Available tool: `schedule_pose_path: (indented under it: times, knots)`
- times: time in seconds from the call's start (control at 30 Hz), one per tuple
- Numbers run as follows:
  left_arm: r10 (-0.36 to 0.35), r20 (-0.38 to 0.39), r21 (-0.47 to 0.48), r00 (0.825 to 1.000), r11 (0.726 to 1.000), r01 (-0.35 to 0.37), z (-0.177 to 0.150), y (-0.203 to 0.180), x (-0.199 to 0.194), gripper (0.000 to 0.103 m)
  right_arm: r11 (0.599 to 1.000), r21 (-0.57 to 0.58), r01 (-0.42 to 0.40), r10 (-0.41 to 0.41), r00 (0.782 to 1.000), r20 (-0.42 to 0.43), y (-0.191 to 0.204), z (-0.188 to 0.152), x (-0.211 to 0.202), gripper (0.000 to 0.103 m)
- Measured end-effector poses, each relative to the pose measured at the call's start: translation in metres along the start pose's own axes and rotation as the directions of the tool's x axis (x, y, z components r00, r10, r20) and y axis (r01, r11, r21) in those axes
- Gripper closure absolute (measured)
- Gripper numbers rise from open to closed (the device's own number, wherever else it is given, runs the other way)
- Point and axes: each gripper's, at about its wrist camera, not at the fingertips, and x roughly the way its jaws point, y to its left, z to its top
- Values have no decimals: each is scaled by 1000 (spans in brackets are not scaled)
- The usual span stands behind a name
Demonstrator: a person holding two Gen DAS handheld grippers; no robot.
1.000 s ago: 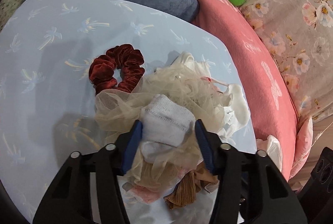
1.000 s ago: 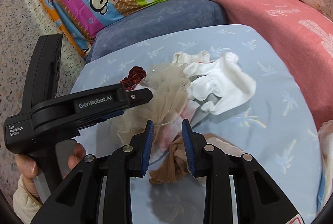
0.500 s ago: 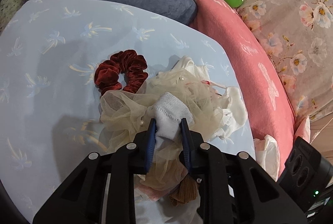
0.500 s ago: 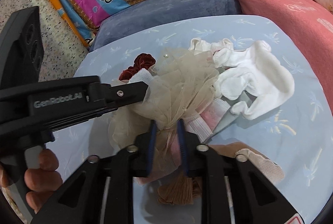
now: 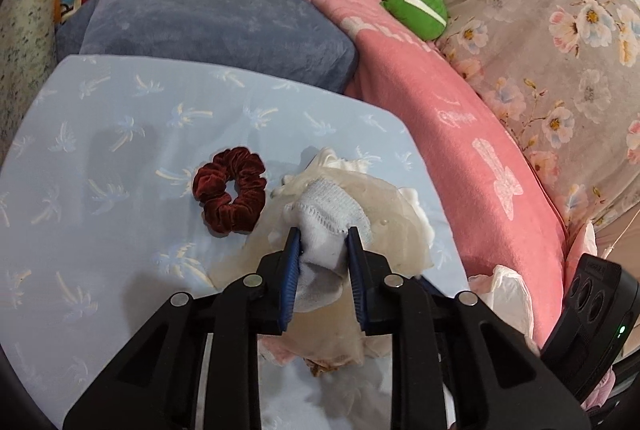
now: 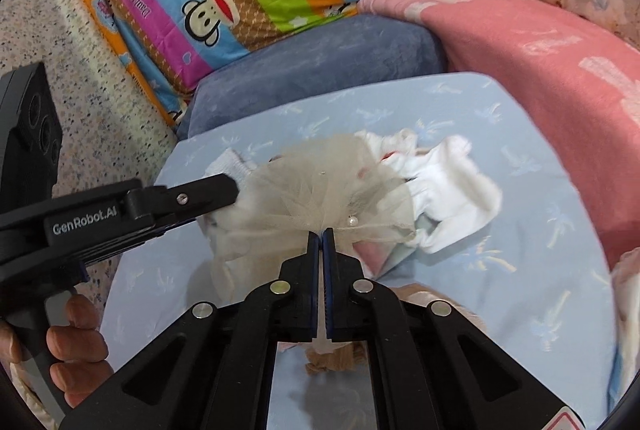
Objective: Organize soft objects
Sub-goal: 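Carry the beige tulle over the white bin and open both tools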
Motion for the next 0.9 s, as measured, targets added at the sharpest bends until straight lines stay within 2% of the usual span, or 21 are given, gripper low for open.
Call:
schedule_pose_path:
  times: [0.23, 0.47, 0.7, 0.9]
  knots:
    - [-27, 45, 65, 999, 998, 25, -5, -35, -17, 80, 998, 57, 41, -47, 992, 114, -30, 15, -60, 101]
    - [-58, 32, 149, 998, 987, 52, -17, -85, -13, 80, 991, 89, 102, -118, 971, 208, -59, 20, -117, 101]
    - [-77, -10, 247, 997, 966, 77, -38, -142, 1, 80, 978, 140, 153, -184, 953, 242, -100, 9, -160, 101]
    - [-95, -56, 333, 994, 937, 108, -63, -190, 15, 80, 963, 200, 183, -232, 938, 258, -140, -6, -190, 101]
